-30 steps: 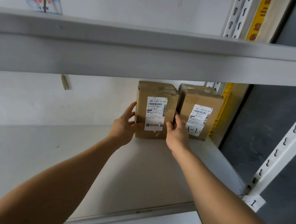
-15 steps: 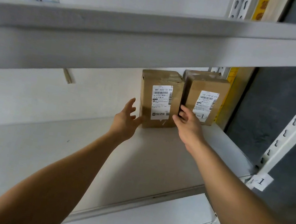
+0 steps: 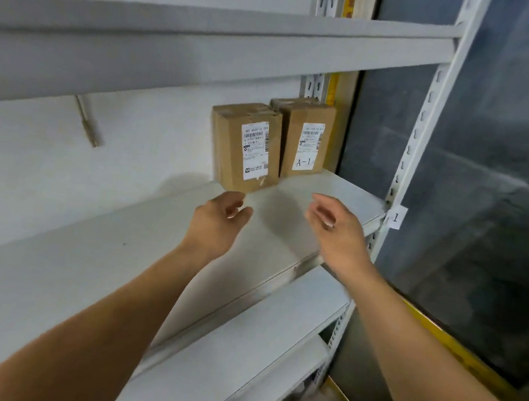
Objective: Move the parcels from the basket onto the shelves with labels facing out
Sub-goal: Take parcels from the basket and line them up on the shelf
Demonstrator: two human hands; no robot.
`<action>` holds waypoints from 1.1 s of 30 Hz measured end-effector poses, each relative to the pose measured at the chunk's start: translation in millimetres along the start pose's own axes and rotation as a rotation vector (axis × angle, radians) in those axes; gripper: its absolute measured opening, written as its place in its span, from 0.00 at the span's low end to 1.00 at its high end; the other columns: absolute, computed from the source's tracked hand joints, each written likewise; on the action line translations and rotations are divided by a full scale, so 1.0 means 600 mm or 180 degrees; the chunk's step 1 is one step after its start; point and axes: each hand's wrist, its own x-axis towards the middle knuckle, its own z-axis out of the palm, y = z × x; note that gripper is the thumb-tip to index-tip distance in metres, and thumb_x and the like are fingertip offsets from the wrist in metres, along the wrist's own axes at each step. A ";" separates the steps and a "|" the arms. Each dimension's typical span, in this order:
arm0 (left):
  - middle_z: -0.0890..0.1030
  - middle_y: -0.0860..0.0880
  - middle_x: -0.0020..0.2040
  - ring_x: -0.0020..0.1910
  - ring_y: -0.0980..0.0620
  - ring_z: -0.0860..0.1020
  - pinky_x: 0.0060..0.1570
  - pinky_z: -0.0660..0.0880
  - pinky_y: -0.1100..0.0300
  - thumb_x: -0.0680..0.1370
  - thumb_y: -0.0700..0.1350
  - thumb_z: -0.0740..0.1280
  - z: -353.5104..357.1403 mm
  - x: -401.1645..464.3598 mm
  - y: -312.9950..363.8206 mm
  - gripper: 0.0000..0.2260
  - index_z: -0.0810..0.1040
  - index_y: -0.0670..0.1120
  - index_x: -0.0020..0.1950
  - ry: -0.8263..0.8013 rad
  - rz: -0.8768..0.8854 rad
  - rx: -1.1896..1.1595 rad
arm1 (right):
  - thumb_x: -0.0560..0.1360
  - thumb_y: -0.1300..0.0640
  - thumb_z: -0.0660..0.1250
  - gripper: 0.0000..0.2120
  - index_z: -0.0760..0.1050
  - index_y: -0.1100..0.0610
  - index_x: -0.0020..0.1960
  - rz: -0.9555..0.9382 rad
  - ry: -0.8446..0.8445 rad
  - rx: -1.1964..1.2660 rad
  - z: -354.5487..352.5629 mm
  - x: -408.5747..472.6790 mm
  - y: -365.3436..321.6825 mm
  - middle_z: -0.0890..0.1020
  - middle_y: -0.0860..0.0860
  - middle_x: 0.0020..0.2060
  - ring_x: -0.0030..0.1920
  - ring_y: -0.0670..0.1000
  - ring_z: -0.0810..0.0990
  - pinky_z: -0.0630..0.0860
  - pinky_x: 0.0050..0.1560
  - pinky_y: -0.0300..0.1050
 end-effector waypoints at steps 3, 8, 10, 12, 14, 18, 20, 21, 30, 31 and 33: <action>0.84 0.53 0.56 0.54 0.56 0.80 0.61 0.75 0.63 0.82 0.51 0.71 0.011 -0.045 0.013 0.15 0.82 0.51 0.67 -0.0250 0.0196 -0.0030 | 0.83 0.53 0.70 0.17 0.77 0.49 0.71 0.0165 0.0189 -0.0077 -0.020 -0.083 0.002 0.82 0.45 0.64 0.62 0.40 0.80 0.77 0.64 0.38; 0.81 0.57 0.55 0.56 0.57 0.79 0.49 0.67 0.79 0.82 0.50 0.70 0.073 -0.136 0.039 0.14 0.82 0.50 0.67 -0.0765 0.0433 -0.0130 | 0.84 0.52 0.69 0.18 0.76 0.49 0.73 0.0542 0.0586 -0.0413 -0.075 -0.216 0.024 0.82 0.45 0.63 0.62 0.42 0.81 0.76 0.53 0.32; 0.81 0.57 0.54 0.56 0.56 0.80 0.54 0.70 0.71 0.82 0.51 0.70 0.106 -0.172 0.048 0.13 0.82 0.50 0.67 -0.0924 0.0598 -0.0130 | 0.83 0.51 0.69 0.19 0.76 0.51 0.74 0.0677 0.0704 -0.0654 -0.101 -0.264 0.045 0.82 0.47 0.64 0.62 0.43 0.80 0.75 0.57 0.34; 0.82 0.57 0.54 0.55 0.57 0.79 0.56 0.69 0.67 0.82 0.50 0.70 0.144 -0.208 0.056 0.12 0.82 0.51 0.65 -0.1070 0.0655 -0.0119 | 0.83 0.51 0.70 0.20 0.76 0.52 0.73 0.0824 0.0793 -0.0861 -0.131 -0.312 0.073 0.83 0.48 0.64 0.61 0.45 0.81 0.78 0.62 0.41; 0.82 0.58 0.55 0.56 0.60 0.79 0.58 0.72 0.66 0.82 0.50 0.70 0.185 -0.240 0.061 0.11 0.82 0.52 0.65 -0.1323 0.0632 -0.0232 | 0.83 0.50 0.70 0.19 0.76 0.51 0.73 0.0965 0.0862 -0.0926 -0.163 -0.357 0.102 0.83 0.47 0.63 0.61 0.44 0.81 0.79 0.66 0.47; 0.84 0.53 0.60 0.59 0.55 0.80 0.58 0.73 0.67 0.82 0.50 0.70 0.279 -0.305 0.075 0.15 0.81 0.51 0.68 -0.1841 0.0697 -0.0190 | 0.84 0.50 0.69 0.20 0.74 0.51 0.75 0.1219 0.1023 -0.0894 -0.233 -0.453 0.149 0.82 0.48 0.65 0.63 0.44 0.81 0.79 0.65 0.45; 0.84 0.51 0.61 0.60 0.54 0.80 0.59 0.72 0.64 0.83 0.49 0.70 0.332 -0.343 0.089 0.16 0.80 0.50 0.70 -0.2089 0.0667 -0.0129 | 0.84 0.50 0.68 0.21 0.73 0.50 0.76 0.1356 0.1099 -0.0893 -0.272 -0.501 0.175 0.82 0.48 0.65 0.63 0.43 0.80 0.78 0.63 0.40; 0.83 0.51 0.63 0.60 0.55 0.80 0.59 0.71 0.65 0.83 0.49 0.70 0.359 -0.366 0.098 0.16 0.80 0.49 0.71 -0.2206 0.0654 -0.0091 | 0.84 0.50 0.67 0.21 0.73 0.51 0.76 0.1442 0.1151 -0.0902 -0.294 -0.525 0.187 0.81 0.48 0.66 0.63 0.43 0.79 0.76 0.62 0.38; 0.82 0.50 0.66 0.63 0.56 0.79 0.61 0.72 0.63 0.82 0.47 0.71 0.620 -0.570 0.174 0.18 0.78 0.47 0.72 -0.3006 0.0393 -0.0033 | 0.84 0.51 0.68 0.19 0.75 0.51 0.74 0.1987 0.1540 -0.1038 -0.525 -0.712 0.286 0.83 0.46 0.64 0.57 0.42 0.80 0.74 0.52 0.29; 0.83 0.51 0.65 0.63 0.56 0.80 0.62 0.73 0.62 0.82 0.48 0.71 0.646 -0.588 0.181 0.18 0.78 0.48 0.72 -0.3099 0.0359 -0.0025 | 0.84 0.51 0.68 0.19 0.75 0.51 0.74 0.2025 0.1581 -0.1132 -0.546 -0.727 0.294 0.83 0.46 0.64 0.58 0.43 0.79 0.74 0.54 0.31; 0.82 0.51 0.66 0.65 0.54 0.80 0.64 0.74 0.59 0.82 0.51 0.71 0.690 -0.619 0.194 0.19 0.78 0.49 0.72 -0.3236 0.0367 0.0070 | 0.84 0.50 0.67 0.20 0.74 0.51 0.75 0.2138 0.1685 -0.1273 -0.578 -0.753 0.310 0.81 0.46 0.67 0.64 0.44 0.78 0.74 0.63 0.39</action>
